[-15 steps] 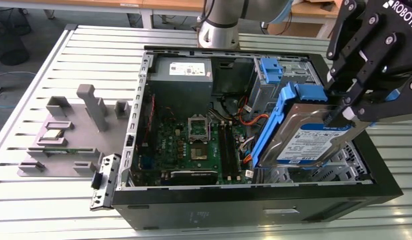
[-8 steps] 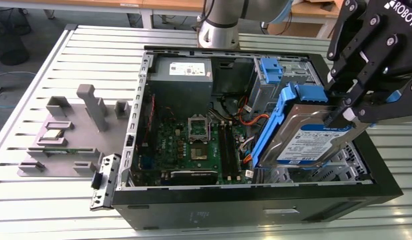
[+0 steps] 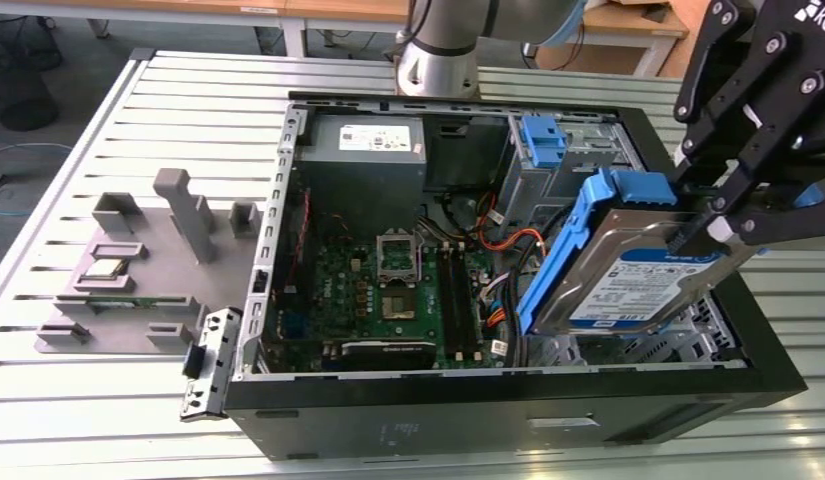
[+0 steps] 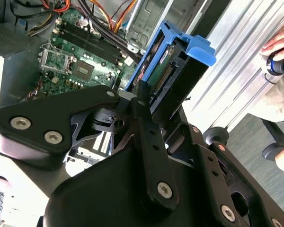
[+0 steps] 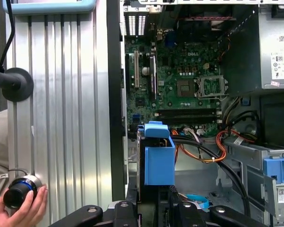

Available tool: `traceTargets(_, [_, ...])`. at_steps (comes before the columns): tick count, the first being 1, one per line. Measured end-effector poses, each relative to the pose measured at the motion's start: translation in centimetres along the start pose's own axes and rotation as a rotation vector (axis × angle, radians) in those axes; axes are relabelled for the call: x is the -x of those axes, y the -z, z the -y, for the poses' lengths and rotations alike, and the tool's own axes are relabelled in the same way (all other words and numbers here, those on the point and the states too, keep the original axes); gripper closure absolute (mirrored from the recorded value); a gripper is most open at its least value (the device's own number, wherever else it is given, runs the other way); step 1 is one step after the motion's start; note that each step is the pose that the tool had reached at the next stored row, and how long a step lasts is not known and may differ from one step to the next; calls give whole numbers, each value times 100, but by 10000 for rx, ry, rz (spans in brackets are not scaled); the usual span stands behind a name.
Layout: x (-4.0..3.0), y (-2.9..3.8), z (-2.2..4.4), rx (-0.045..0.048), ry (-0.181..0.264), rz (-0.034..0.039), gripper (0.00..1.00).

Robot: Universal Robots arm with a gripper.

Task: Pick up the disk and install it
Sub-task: 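Insert the disk into the insertion slot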

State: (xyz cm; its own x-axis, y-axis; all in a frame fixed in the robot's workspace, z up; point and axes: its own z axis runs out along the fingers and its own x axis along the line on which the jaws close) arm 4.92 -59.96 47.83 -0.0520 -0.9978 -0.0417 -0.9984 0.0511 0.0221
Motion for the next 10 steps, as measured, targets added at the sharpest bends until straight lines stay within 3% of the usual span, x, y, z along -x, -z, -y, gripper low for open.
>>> traceTargets(6, [52,-9,84,0,0,-1,65])
traceTargets(10, [92,-19,186,0,0,0,65])
